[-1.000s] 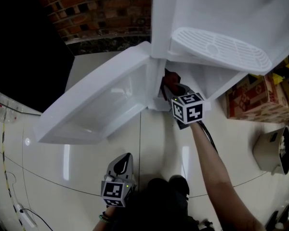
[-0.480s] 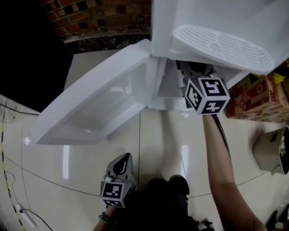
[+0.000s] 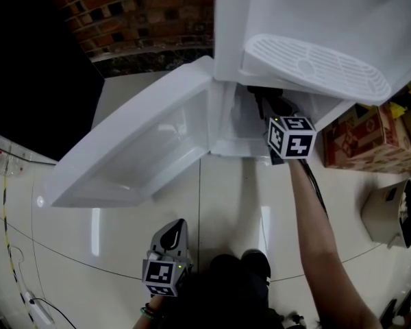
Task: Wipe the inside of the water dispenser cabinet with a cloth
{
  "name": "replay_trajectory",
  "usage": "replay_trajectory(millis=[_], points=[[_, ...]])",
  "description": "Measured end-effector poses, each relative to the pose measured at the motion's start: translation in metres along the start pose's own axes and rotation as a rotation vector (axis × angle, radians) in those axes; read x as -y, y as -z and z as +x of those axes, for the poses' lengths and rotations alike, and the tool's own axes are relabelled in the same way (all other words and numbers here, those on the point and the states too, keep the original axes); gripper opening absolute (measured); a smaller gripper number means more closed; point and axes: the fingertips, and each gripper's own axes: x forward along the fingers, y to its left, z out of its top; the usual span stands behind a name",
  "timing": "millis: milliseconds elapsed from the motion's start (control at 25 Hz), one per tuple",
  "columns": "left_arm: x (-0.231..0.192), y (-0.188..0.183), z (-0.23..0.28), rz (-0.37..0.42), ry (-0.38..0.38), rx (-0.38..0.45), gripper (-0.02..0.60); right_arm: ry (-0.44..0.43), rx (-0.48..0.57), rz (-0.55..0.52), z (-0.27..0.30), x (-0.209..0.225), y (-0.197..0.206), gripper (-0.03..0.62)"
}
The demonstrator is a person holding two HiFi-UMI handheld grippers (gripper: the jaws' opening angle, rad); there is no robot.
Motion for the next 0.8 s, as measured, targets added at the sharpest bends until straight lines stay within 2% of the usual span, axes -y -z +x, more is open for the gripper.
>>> replay_trajectory(millis=[120, 240, 320, 520, 600, 680, 800], points=[[-0.002, 0.001, -0.001, 0.001, -0.005, -0.004, -0.021, -0.002, -0.070, 0.013, 0.005, 0.002, 0.032, 0.072], [-0.002, 0.002, -0.002, -0.001, -0.006, -0.007, -0.021, 0.004, -0.079, 0.029, 0.004, 0.004, 0.038, 0.072], [0.000, 0.002, -0.001, 0.002, -0.002, -0.005, -0.021, 0.018, -0.037, -0.006, -0.002, 0.007, 0.020, 0.072], [0.004, -0.002, 0.001, 0.011, 0.012, 0.003, -0.021, 0.057, 0.179, -0.069, -0.025, 0.009, -0.072, 0.072], [0.009, -0.010, 0.004, 0.020, 0.029, 0.019, -0.021, 0.073, 0.229, -0.090, -0.031, 0.011, -0.093, 0.072], [0.015, -0.024, 0.010, 0.037, 0.057, 0.047, -0.021, 0.096, 0.249, -0.111, -0.032, 0.016, -0.097, 0.072], [0.027, -0.048, 0.017, 0.062, 0.101, 0.087, -0.021, 0.133, 0.220, -0.113, -0.028, 0.030, -0.079, 0.072]])
